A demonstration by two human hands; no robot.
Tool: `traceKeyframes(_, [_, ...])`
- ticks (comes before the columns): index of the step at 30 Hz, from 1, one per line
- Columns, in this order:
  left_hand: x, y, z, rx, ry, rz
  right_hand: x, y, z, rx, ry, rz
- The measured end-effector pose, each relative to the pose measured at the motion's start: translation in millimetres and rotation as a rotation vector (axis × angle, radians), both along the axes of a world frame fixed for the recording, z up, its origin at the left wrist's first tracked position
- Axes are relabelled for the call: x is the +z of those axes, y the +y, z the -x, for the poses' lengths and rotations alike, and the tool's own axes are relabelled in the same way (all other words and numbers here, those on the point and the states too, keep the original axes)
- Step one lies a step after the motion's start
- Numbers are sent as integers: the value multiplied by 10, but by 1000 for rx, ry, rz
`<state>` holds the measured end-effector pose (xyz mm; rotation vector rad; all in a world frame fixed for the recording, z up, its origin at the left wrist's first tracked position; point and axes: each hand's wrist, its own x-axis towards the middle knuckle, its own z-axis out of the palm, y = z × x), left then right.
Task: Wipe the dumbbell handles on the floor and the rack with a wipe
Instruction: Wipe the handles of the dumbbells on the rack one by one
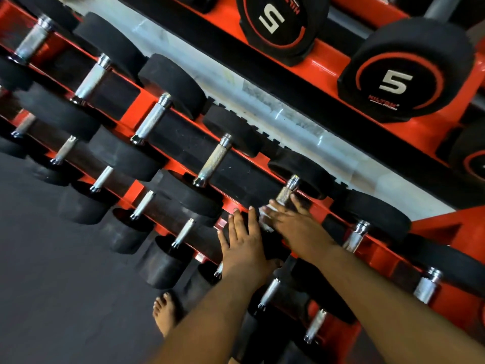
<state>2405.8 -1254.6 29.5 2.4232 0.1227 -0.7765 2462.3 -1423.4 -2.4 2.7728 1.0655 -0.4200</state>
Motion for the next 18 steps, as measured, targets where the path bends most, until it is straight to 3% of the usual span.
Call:
traceKeyframes(5, [18, 278, -9, -120, -110, -99, 98, -128, 225, -38, 41, -157])
traceKeyframes(9, [-15, 566, -60, -93, -331, -120, 205, 39, 242, -463, 94, -601])
traceKeyframes(11, [-69, 781, -180, -1, -447, -173, 208, 302, 129, -568, 103, -709])
traceKeyframes(14, [-119, 1110, -421, 94, -360, -222, 151, 757, -108, -589, 106, -826])
traceKeyframes(18, [-146, 1371, -727, 62, -265, -175, 45, 1339, -462, -524, 55, -867])
